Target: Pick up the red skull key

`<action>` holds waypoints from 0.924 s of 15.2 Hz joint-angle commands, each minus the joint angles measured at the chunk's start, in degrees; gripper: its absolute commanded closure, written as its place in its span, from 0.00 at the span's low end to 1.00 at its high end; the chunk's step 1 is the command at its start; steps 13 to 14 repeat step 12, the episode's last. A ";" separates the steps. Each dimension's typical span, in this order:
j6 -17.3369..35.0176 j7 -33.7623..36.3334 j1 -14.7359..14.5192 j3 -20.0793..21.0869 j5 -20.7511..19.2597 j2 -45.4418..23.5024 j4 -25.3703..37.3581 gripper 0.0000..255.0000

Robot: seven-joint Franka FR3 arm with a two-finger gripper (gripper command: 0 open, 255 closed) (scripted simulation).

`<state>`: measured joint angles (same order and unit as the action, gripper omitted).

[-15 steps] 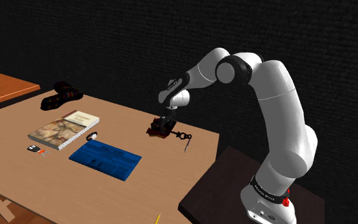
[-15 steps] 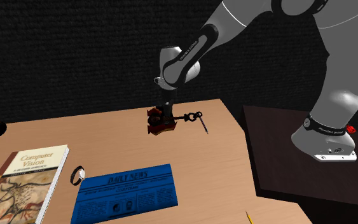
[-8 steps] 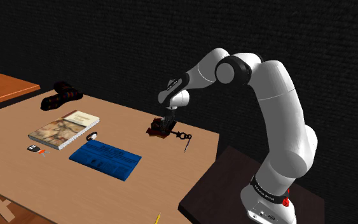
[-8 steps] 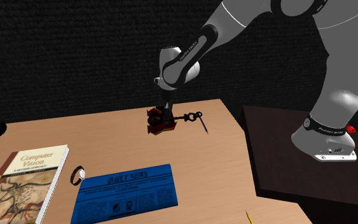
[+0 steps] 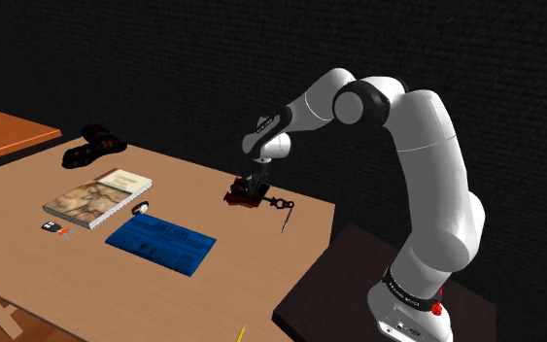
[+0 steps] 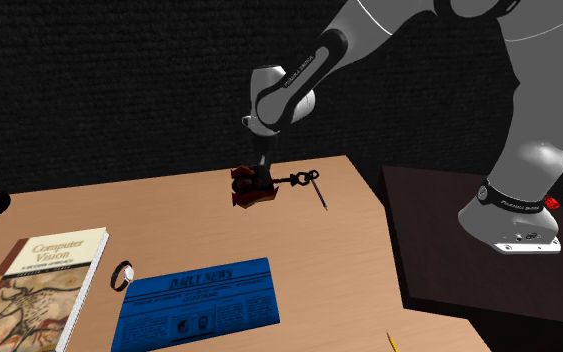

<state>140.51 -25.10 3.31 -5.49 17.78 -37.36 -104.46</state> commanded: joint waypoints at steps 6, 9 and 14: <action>-3.50 1.05 -0.46 -0.80 -1.04 4.05 -0.50 1.00; -5.04 1.53 -0.65 -1.11 -1.51 5.69 -0.56 1.00; -5.65 1.72 -0.72 -1.22 -1.69 6.31 -0.56 1.00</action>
